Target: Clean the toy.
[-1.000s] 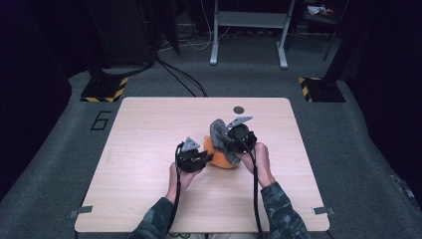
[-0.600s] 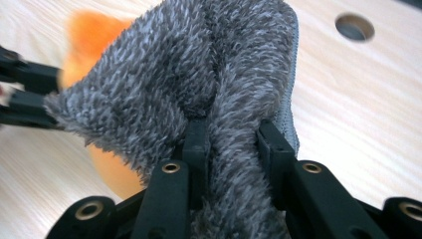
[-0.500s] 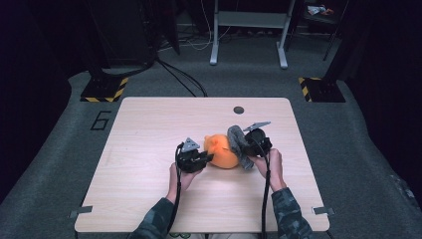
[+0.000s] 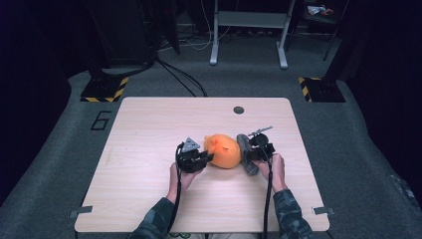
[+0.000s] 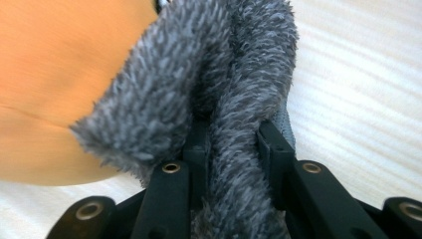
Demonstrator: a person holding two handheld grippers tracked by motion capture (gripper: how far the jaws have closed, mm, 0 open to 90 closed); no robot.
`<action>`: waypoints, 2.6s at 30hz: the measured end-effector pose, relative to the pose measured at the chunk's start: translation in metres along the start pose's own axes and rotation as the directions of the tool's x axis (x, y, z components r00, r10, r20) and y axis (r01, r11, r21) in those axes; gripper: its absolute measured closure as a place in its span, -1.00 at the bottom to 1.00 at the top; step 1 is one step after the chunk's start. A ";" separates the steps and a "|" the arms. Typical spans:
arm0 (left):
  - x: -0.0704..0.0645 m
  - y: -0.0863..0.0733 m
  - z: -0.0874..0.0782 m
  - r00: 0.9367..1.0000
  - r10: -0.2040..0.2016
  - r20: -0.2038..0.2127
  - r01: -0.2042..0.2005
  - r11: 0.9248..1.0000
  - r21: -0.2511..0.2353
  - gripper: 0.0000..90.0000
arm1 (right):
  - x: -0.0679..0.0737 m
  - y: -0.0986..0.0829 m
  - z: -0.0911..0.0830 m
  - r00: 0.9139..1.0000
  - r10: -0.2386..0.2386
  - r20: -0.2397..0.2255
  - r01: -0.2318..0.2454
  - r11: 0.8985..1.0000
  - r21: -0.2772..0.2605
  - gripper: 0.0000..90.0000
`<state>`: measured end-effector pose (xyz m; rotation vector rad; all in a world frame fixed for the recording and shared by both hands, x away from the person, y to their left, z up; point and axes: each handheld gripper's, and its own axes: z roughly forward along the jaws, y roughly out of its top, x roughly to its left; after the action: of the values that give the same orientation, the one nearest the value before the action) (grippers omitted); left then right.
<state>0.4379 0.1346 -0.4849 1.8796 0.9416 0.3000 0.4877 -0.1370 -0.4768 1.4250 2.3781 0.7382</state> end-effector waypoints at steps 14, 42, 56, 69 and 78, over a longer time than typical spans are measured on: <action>0.002 0.000 -0.002 1.000 -0.003 -0.009 0.003 1.000 0.002 0.64 | -0.008 0.004 -0.023 0.999 -0.008 0.035 0.009 1.000 -0.030 0.58; 0.008 -0.001 -0.003 0.999 0.038 -0.025 -0.038 0.999 -0.003 0.12 | 0.048 0.038 -0.040 0.985 -0.169 -0.029 0.163 0.976 -0.147 0.59; 0.005 -0.005 0.011 0.976 0.207 -0.064 -0.205 0.978 0.040 0.14 | 0.039 0.046 -0.033 0.989 -0.149 -0.023 0.145 0.980 -0.134 0.59; 0.000 -0.003 0.013 0.975 0.198 -0.104 -0.198 0.980 0.015 0.80 | 0.036 0.045 -0.041 0.993 -0.115 -0.006 0.112 0.976 -0.185 0.59; -0.002 0.001 0.010 0.983 0.156 -0.094 -0.155 0.988 0.015 0.84 | 0.058 0.050 -0.067 0.984 -0.177 0.015 0.175 0.951 -0.254 0.58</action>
<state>0.4426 0.1258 -0.4883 1.9646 0.8609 0.4844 0.4651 -0.0861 -0.3918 1.0928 2.2794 0.9618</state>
